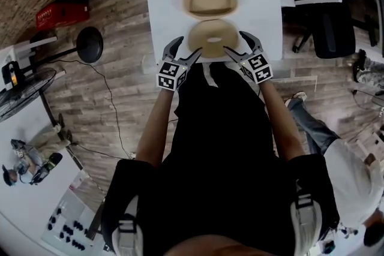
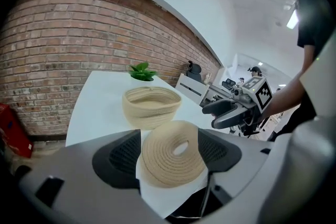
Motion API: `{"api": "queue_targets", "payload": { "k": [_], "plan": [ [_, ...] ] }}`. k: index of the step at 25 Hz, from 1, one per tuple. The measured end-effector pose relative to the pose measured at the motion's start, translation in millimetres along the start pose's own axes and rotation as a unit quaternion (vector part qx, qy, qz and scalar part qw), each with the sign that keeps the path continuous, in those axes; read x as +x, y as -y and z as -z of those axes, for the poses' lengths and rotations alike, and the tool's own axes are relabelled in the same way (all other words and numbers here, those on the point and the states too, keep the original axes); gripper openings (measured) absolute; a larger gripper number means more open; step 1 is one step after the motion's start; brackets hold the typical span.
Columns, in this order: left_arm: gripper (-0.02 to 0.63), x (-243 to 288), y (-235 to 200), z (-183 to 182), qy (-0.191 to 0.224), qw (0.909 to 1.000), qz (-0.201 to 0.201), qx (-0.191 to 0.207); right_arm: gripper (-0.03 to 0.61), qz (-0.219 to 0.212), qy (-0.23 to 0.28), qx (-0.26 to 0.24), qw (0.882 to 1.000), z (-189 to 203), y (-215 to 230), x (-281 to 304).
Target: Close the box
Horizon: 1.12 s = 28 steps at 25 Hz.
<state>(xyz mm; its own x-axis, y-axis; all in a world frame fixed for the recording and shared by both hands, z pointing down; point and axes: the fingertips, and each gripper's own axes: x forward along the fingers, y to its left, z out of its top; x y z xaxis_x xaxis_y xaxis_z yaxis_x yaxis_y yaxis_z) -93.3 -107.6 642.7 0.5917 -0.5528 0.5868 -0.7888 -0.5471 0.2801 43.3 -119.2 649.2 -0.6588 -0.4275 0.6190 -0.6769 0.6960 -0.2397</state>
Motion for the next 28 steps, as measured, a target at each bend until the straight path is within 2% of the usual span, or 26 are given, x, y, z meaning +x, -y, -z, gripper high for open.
{"api": "queue_targets", "payload": {
  "k": [10, 22, 28],
  "plan": [
    [0.35, 26.1, -17.9, 41.1, -0.04, 0.998, -0.003, -0.048, 0.348, 0.015, -0.038, 0.032, 0.999, 38.9, 12.0, 22.2],
    [0.348, 44.5, -36.1, 75.6, -0.079, 0.9917, -0.008, -0.101, 0.327, 0.041, -0.051, 0.118, 0.991, 74.0, 34.2, 36.3],
    [0.27, 50.8, -37.4, 82.4, -0.097, 0.9879, -0.009, -0.121, 0.271, 0.053, -0.039, 0.171, 0.983, 80.3, 38.6, 39.2]
  ]
}}
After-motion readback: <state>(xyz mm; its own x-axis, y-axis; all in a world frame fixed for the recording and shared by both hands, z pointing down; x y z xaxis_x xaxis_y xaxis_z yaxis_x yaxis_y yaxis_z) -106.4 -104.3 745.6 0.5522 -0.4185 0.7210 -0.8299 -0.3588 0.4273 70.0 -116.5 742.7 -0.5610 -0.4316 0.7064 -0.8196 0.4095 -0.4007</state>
